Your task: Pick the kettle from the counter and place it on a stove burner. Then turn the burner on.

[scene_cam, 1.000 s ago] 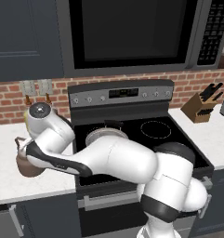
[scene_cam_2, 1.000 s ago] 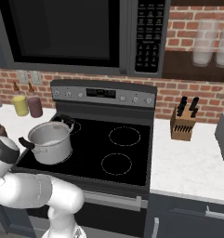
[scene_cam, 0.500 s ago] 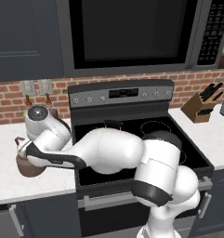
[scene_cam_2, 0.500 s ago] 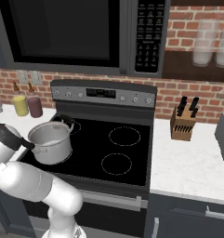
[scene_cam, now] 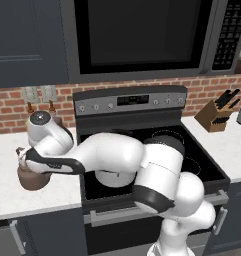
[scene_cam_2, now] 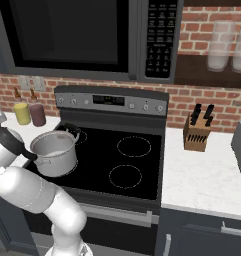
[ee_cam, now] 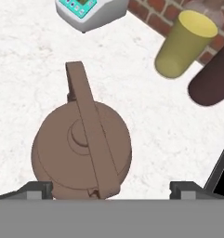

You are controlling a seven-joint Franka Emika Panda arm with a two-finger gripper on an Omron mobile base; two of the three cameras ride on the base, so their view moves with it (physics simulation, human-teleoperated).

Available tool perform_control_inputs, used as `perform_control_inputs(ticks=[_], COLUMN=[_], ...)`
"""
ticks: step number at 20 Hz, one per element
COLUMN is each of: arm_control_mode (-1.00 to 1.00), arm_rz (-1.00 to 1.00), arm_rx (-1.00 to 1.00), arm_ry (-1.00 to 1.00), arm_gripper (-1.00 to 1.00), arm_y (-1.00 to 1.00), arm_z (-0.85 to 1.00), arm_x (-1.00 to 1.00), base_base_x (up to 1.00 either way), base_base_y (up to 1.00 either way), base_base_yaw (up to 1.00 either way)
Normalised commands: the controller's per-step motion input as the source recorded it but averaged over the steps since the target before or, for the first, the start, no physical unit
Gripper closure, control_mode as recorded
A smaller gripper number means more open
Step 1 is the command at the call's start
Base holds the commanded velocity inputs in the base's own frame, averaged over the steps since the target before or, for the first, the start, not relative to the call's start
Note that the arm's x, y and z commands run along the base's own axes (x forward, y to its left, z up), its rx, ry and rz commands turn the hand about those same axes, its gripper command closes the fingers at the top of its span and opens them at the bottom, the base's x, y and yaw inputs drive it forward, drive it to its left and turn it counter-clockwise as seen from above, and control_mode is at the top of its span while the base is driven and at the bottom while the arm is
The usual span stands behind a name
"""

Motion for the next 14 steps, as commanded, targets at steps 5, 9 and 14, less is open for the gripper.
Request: perform_control_inputs(ticks=[5, 9, 14], arm_control_mode=[-1.00, -1.00, -1.00], arm_rz=[0.00, 0.00, 0.00], arm_rx=[-0.01, -0.04, -0.06], arm_ry=[0.07, 0.04, 0.01], arm_gripper=[-1.00, -1.00, 1.00], arm_y=[0.07, 0.08, 0.08], arm_z=[-0.18, -0.21, -0.05], arm_x=[0.07, 0.03, 0.00], base_base_x=[0.00, 0.00, 0.00], base_base_y=[0.00, 0.00, 0.00], base_base_yaw=[0.00, 0.00, 0.00])
